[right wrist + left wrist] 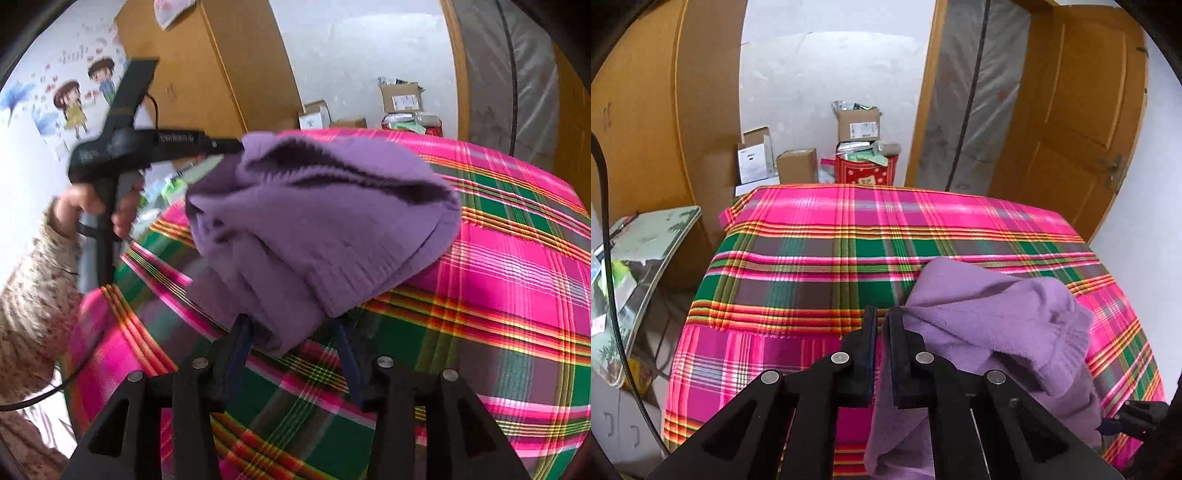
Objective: Fold clothes
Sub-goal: 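Lift the lilac garment with both tools, unfolding it above the bed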
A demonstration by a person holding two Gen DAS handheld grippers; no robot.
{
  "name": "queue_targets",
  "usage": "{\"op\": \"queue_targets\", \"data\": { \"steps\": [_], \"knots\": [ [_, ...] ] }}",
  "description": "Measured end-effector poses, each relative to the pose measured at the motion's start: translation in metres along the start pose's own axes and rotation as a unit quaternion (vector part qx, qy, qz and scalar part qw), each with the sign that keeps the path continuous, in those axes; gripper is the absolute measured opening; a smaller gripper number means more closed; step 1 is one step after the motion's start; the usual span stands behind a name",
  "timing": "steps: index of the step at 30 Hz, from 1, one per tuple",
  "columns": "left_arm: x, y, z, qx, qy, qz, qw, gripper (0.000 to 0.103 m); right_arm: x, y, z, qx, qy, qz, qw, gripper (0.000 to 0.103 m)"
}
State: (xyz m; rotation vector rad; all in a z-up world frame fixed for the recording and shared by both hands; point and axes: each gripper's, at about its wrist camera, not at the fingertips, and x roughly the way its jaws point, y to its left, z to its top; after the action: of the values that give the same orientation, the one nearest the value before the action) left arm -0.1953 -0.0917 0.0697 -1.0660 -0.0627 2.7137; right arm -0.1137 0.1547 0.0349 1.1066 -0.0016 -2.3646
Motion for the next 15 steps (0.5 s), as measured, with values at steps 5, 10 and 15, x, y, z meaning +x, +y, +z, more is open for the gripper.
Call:
{"op": "queue_targets", "data": {
  "steps": [5,10,15],
  "knots": [
    [0.008,-0.001,-0.001,0.014,0.022,-0.001,0.9997,0.013,0.011,-0.005,0.003,0.019,0.006,0.015,1.000,0.044],
    [0.021,-0.005,-0.003,0.009,0.053,-0.028,0.9982,0.016,0.005,-0.004,0.007,0.017,-0.008,0.020,1.000,0.022],
    [0.017,-0.007,-0.003,-0.009,0.052,-0.037,0.9979,0.006,-0.017,-0.007,0.015,0.015,-0.048,-0.001,0.999,0.015]
  ]
}}
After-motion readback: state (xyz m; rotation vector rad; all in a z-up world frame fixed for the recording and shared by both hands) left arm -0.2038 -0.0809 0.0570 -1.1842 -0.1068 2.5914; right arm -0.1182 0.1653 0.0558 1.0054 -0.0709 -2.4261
